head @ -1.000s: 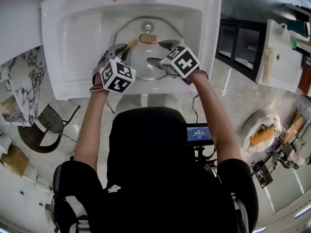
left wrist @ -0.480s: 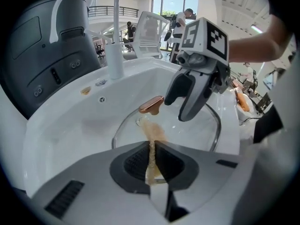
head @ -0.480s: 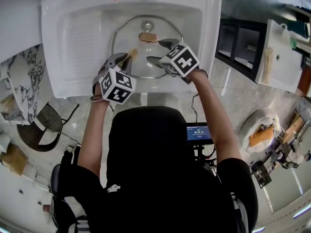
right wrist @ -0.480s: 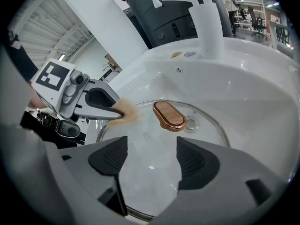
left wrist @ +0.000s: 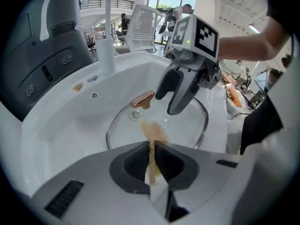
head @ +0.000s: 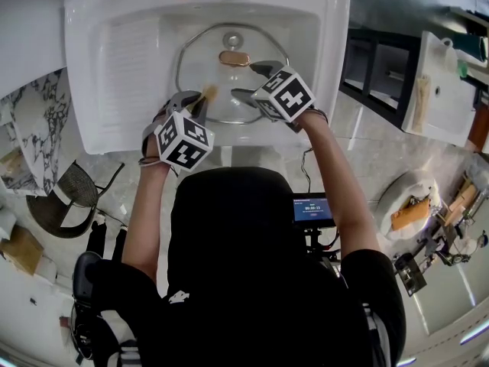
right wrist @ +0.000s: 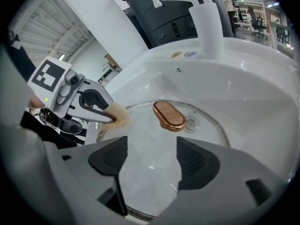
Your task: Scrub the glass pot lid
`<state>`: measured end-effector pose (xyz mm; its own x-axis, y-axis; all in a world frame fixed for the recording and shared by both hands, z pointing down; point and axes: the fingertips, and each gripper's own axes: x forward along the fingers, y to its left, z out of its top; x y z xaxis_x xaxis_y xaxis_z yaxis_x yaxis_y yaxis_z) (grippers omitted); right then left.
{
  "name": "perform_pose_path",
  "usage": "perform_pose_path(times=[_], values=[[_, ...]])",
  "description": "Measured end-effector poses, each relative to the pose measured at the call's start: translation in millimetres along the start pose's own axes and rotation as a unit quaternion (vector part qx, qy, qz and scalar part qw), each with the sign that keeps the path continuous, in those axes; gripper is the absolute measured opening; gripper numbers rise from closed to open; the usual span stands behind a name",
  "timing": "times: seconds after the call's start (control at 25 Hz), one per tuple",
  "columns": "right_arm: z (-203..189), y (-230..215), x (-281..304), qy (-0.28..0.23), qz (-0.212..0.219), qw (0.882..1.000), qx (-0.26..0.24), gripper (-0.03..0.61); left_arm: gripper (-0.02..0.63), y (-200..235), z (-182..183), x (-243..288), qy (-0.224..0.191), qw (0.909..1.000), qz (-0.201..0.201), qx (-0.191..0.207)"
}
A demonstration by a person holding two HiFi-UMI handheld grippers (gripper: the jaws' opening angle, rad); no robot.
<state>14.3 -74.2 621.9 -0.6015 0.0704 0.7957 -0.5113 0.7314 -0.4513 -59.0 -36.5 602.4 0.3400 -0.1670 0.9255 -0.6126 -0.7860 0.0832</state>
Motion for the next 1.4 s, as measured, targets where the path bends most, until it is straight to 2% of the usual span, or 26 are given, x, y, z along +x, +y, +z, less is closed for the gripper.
perform_pose_path(times=[0.36,1.4], values=[[0.7,0.4,0.1,0.000,0.001,1.000,-0.002,0.313,0.023,2.8,1.8,2.7,0.004,0.9998,-0.014,0.014],[3.4,3.0,-1.3,-0.006,0.002,1.000,0.004,0.313,0.023,44.9,18.4,25.1,-0.009,0.9997,0.022,-0.001]])
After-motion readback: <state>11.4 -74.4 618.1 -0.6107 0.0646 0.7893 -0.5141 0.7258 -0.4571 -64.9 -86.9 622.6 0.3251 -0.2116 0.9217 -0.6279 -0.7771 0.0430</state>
